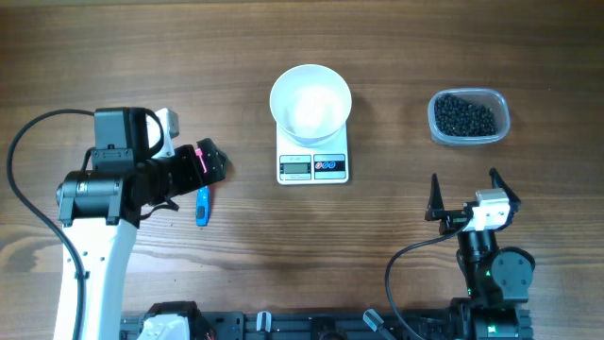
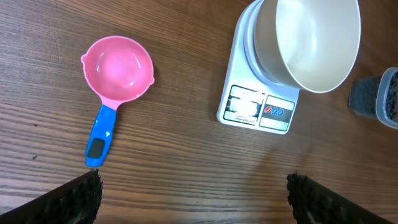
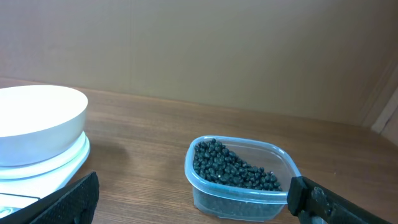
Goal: Scoop item into bowl and weigh 150g on scale
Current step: 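Grasp the pink scoop by its blue handle with the left gripper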
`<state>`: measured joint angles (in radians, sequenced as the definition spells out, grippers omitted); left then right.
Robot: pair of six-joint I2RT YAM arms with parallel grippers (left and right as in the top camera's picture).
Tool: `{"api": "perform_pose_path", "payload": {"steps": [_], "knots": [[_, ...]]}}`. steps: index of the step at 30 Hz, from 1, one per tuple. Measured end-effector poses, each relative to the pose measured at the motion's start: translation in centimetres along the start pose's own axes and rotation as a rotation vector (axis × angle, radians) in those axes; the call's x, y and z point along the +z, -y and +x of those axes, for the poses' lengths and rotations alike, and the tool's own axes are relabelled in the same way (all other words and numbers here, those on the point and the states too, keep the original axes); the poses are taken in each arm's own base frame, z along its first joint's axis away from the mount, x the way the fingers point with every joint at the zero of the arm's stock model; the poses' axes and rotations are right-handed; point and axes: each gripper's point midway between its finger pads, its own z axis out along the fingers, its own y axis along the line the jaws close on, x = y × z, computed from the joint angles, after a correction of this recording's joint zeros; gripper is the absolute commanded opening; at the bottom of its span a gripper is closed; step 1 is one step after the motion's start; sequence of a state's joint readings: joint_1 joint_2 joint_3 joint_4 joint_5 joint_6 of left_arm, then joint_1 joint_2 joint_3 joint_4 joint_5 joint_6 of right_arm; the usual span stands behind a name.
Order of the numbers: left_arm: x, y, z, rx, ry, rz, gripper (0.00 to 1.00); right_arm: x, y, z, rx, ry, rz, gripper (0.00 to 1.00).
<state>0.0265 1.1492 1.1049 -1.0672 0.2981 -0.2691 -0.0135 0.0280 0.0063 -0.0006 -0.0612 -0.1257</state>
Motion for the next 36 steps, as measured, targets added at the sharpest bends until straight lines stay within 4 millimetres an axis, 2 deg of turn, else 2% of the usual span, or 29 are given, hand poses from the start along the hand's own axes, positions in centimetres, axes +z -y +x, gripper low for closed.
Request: {"api": "perform_pose_path", "payload": {"steps": [4, 11, 15, 19, 21, 22, 24, 27, 33, 36], "knots": [[0.5, -0.8, -0.1, -0.007, -0.009, -0.044, 1.00, 0.0, 0.0, 0.0, 0.000, 0.000, 0.000, 1.00], [5.8, -4.9, 2.4, -0.052, -0.162, -0.179, 1.00, 0.0, 0.0, 0.0, 0.000, -0.001, 0.000, 1.00], [6.8, -5.6, 1.7, -0.008, -0.155, -0.207, 1.00, 0.0, 0.0, 0.0, 0.000, -0.001, 0.000, 1.00], [8.9, -6.7, 2.1, -0.011, -0.197, -0.234, 1.00, 0.0, 0.0, 0.0, 0.000, -0.001, 0.000, 1.00], [10.8, -8.2, 4.0, -0.028, -0.274, -0.270, 0.87, 0.0, 0.0, 0.0, 0.000, -0.001, 0.000, 1.00], [11.1, -8.4, 4.5, -0.028, -0.295, -0.276, 0.85, 0.0, 0.0, 0.0, 0.000, -0.001, 0.000, 1.00], [11.8, -8.7, 4.3, 0.003, -0.298, -0.275, 0.85, 0.0, 0.0, 0.0, 0.000, -0.001, 0.000, 1.00], [12.3, -8.5, 3.5, 0.051, -0.271, -0.256, 0.77, 0.0, 0.0, 0.0, 0.000, -0.001, 0.000, 1.00], [13.1, -8.2, 3.2, 0.110, -0.269, -0.222, 0.76, 0.0, 0.0, 0.0, 0.000, -0.001, 0.000, 1.00], [14.4, -8.9, 3.9, 0.119, -0.306, -0.224, 0.67, 0.0, 0.0, 0.0, 0.000, -0.001, 0.000, 1.00]]}}
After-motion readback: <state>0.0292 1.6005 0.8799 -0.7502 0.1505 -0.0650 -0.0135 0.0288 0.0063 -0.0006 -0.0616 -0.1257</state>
